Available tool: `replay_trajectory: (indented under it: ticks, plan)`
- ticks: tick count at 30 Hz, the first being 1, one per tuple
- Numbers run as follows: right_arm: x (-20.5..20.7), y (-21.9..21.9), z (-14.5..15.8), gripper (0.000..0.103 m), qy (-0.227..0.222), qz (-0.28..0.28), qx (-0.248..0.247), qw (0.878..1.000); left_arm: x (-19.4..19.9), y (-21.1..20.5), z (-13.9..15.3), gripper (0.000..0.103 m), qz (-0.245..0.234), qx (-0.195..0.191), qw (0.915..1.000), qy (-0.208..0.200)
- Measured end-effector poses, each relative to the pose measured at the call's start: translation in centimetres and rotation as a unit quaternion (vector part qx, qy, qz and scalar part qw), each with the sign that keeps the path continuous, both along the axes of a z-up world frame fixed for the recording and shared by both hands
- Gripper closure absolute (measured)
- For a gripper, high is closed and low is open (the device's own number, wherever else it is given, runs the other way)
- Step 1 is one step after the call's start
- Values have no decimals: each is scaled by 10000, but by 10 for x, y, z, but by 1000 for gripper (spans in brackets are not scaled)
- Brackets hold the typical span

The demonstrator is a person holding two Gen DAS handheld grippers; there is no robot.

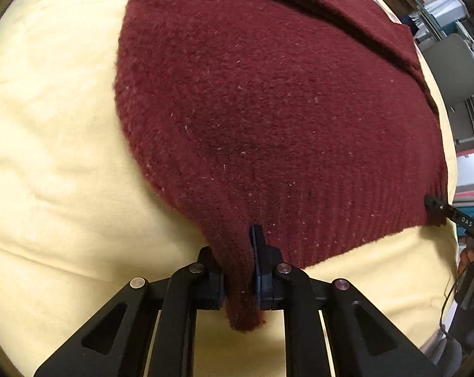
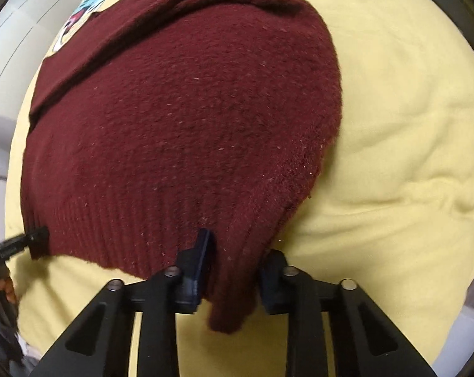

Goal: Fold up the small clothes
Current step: 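Grasp the sweater hem with both tools and lift it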

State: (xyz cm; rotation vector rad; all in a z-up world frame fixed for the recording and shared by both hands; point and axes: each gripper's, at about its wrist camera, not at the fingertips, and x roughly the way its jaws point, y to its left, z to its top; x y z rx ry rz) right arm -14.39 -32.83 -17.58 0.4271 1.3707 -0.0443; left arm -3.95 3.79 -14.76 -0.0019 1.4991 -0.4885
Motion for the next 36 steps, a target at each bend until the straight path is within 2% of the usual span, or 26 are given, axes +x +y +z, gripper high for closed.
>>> replay_trajectory:
  ticks: [2, 5, 13, 17, 19, 25, 32, 36]
  plan:
    - [1, 1, 8, 86, -29, 180, -99, 9998, 2, 2, 8, 93, -78, -68, 9999, -30]
    - [4, -5, 20, 89, -156, 181, -2, 9997, 2, 2, 24, 93, -97, -275, 9995, -113]
    - [9, -34, 61, 91, -738, 2, 137, 9972, 46, 24, 92, 93, 150, -812, 9950, -556]
    - [31, -57, 87, 91, -1124, -146, 221, 9933, 78, 23, 118, 93, 148, -851, 9920, -926]
    - [38, -52, 94, 91, -1310, -174, 189, 9910, 88, 24, 126, 93, 134, -864, 9902, -1085]
    - [99, -56, 131, 91, -1870, -297, 32, 9819, 136, 15, 164, 93, 383, -978, 9810, -1629]
    - [159, -69, 156, 91, -2245, -462, -212, 9732, 188, -17, 177, 93, 456, -851, 9734, -2077]
    - [199, -68, 160, 92, -2217, -376, -503, 9731, 222, -31, 163, 93, 475, -472, 9741, -2159]
